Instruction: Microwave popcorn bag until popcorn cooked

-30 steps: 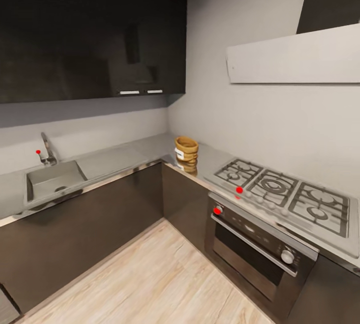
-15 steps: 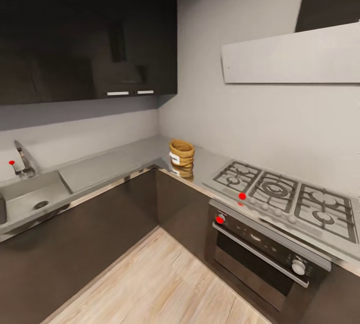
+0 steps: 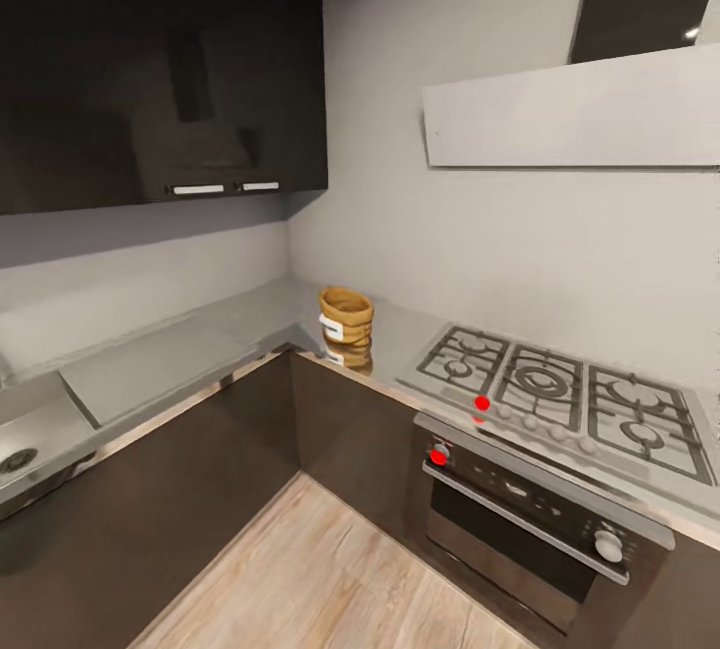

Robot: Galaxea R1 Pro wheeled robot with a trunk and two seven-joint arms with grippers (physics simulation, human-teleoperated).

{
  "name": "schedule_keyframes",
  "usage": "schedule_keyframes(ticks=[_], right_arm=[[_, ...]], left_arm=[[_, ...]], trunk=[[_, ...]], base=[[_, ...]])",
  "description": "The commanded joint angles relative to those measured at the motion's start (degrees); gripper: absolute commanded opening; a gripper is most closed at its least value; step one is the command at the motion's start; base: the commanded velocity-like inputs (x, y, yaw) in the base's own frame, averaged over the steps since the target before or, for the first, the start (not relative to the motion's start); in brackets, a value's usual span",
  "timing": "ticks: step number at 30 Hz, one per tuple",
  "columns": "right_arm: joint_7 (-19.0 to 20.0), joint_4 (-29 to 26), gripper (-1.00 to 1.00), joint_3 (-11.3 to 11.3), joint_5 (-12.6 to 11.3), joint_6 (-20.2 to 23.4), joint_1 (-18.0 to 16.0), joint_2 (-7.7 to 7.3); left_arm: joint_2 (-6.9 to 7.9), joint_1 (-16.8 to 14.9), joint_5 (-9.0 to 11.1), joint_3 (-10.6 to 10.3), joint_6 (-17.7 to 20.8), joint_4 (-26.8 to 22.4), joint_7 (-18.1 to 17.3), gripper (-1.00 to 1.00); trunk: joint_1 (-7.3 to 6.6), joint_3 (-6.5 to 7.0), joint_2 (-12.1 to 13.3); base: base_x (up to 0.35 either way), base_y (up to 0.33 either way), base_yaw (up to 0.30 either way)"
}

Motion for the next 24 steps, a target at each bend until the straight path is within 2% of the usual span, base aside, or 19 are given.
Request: schedule_keyframes(ticks=[1,20,24], right_arm=[[0.07,0.28,1.00,0.09,0.02,-0.43,-0.13,0.01],[0.07,0.28,1.00,0.09,0.02,-0.43,-0.12,0.02],[0.14,0.28,1.00,0.09,0.02,-0.43,-0.10,0.02]], left_arm=[[-0.04,-0.02,0.07,0.42,-0.01,-0.02,0.03,1.00],[-0.06,-0.02,0.07,0.42,0.10,-0.02,0.03,1.00],[-0.06,-0.02,0.07,0.42,0.05,-0.02,0.02,1.00]], trunk=[[0.04,-0.10,-0.09],[0.04,-0.10,-0.09],[0.04,-0.10,-0.09]], base=[[0.231,0.228,-0.229],[0.229,0.229,-0.228],[0.213,0.231,-0.042]])
